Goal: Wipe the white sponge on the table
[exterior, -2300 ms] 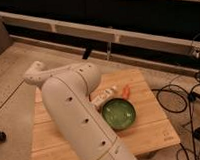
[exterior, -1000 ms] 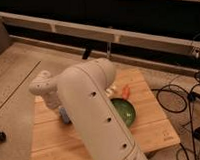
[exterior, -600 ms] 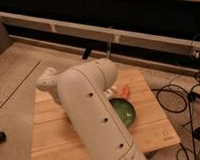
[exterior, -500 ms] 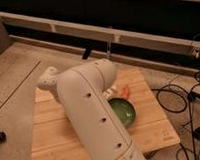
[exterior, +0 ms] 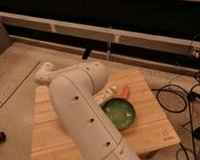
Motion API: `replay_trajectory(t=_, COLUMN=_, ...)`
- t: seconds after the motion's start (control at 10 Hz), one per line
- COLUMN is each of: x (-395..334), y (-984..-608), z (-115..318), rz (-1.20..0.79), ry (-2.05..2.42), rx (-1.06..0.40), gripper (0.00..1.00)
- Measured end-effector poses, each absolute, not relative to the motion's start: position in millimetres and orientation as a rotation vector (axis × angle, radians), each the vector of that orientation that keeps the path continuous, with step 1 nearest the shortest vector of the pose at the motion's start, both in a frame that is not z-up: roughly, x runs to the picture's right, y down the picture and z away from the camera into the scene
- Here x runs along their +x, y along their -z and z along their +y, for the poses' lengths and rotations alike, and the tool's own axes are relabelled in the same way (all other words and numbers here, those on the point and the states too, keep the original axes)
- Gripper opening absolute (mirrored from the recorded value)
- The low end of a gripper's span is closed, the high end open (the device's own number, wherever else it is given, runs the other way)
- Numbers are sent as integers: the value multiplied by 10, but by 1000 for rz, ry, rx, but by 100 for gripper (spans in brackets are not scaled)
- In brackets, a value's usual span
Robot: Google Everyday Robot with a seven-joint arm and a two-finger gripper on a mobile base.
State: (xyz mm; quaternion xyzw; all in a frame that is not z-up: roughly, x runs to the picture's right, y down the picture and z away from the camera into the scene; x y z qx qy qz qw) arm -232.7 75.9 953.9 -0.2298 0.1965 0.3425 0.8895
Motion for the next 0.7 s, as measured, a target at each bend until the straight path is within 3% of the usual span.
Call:
replay_trajectory(t=0.4, x=-2947, y=-9345, z=842, rz=274, ry=-693, rx=-542, gripper=1)
replay_trajectory(t=0.6, x=-2933, y=-9122, z=1038, rz=281, ry=-699, rx=-567, gripper=18)
replay_trajectory(t=0.7, x=-2828, y=-9062, z=1088, rz=300, ry=-698, rx=-558, gripper=22)
